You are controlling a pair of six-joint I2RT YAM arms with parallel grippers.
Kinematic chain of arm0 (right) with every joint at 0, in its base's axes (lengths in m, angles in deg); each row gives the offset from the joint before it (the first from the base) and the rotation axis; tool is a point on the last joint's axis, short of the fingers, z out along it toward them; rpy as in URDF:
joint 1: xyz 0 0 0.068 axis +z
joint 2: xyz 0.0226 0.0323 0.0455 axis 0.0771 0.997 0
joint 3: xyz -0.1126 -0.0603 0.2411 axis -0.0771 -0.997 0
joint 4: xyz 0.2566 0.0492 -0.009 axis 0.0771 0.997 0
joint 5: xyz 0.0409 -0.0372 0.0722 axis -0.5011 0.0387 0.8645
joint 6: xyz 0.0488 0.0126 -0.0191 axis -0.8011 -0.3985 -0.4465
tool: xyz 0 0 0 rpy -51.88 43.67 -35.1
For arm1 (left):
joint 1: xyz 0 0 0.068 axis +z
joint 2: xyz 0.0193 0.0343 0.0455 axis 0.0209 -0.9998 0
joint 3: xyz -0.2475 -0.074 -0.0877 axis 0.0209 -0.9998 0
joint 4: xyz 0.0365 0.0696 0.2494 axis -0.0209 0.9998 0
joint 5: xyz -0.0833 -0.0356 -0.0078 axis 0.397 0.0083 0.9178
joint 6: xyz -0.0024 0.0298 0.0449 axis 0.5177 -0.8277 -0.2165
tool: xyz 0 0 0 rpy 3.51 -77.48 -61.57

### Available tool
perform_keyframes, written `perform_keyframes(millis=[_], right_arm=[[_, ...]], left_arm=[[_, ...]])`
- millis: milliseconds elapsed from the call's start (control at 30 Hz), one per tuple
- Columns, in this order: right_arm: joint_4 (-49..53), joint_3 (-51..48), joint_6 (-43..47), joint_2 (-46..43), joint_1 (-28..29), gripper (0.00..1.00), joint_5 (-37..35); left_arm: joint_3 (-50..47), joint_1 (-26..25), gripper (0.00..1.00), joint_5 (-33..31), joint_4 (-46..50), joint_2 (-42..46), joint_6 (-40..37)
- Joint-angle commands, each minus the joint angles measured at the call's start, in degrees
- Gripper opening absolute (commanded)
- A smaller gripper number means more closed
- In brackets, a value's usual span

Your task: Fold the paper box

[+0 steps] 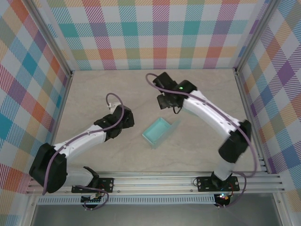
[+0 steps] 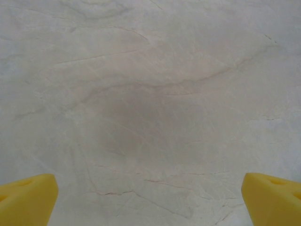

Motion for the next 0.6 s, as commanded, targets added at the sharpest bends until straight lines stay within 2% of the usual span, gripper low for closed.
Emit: perform_keyframes(millis=[0,167,300,400,467,567], right_arm=[[-3.66,-7.79,-3.34,-9.07,-0.20,0.56,0.88],[-7.22,-24.19,-12.48,-24.10,-1.82,0.46,1.20],[-13.52,-39.79,-20.86,-31.74,-4.37,0.38,8.55],[-24.93,-52.07,-26.35,-34.46,-5.27,0.35,18.06],[-33.44,-58.79,-30.23,-34.36,-5.45,0.30,23.35],[-42.71,-65.12,-34.51,-32.07,-5.43,0.26,26.53]], left_arm=[[2.73,0.75,1.00,4.62,-4.32,-3.97,-3.50],[5.12,0.78,0.99,8.05,-5.89,-11.80,-4.16],[5.91,0.71,0.94,10.15,-6.99,-16.31,-4.30],[5.29,0.62,0.93,12.14,-7.46,-17.77,-4.01],[4.44,0.47,0.87,13.10,-7.85,-17.95,-3.77],[2.74,0.05,0.82,14.18,-8.30,-17.48,-3.41]])
